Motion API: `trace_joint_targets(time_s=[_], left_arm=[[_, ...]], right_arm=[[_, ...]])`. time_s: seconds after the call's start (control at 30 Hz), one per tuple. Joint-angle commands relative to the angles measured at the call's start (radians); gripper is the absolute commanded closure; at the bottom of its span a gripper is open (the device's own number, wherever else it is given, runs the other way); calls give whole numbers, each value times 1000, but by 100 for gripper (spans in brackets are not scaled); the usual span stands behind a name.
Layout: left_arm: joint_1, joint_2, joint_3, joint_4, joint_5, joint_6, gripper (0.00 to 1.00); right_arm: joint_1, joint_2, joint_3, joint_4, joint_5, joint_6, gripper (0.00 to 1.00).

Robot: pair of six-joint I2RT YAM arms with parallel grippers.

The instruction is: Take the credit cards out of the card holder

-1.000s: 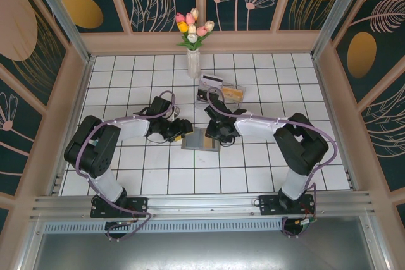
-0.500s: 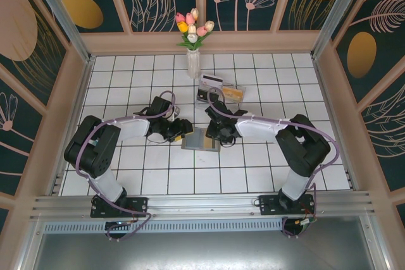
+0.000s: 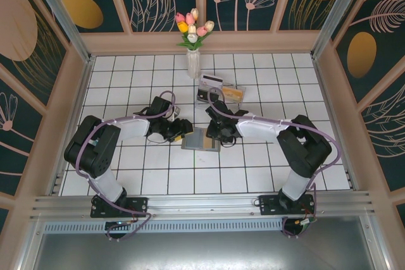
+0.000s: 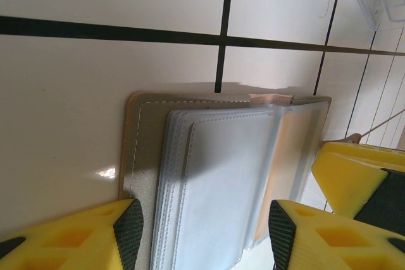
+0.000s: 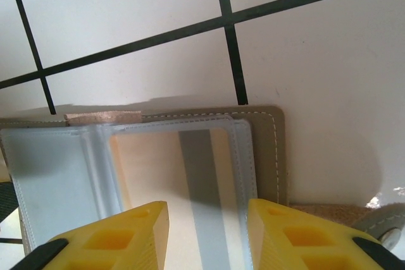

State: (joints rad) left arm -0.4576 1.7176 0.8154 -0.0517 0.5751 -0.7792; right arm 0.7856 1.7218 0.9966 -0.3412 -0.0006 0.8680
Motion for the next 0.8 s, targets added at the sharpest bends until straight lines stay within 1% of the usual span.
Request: trace_joint_targets(time_s=[0.0,0.37,0.5,0.67,0.77], left_arm=[[-2,10,-5,-7,-20,14,42],[-2,10,-9,-5,-20,15,42],[-1,13,-7,-4,-17,15,42],[-1,14,-9,-4,-16,15,42],[-1,14,-9,-2,-16,15,42]], right_arm=[[4,38,1,-13,-13,-20,61],[7,66,3,-20,-15,-40,62],[7,67,-10,35,-75,-78,63],[-2,52,-44,142,-204,-107,64],[-8,36,-58,167,-220,-105,64]])
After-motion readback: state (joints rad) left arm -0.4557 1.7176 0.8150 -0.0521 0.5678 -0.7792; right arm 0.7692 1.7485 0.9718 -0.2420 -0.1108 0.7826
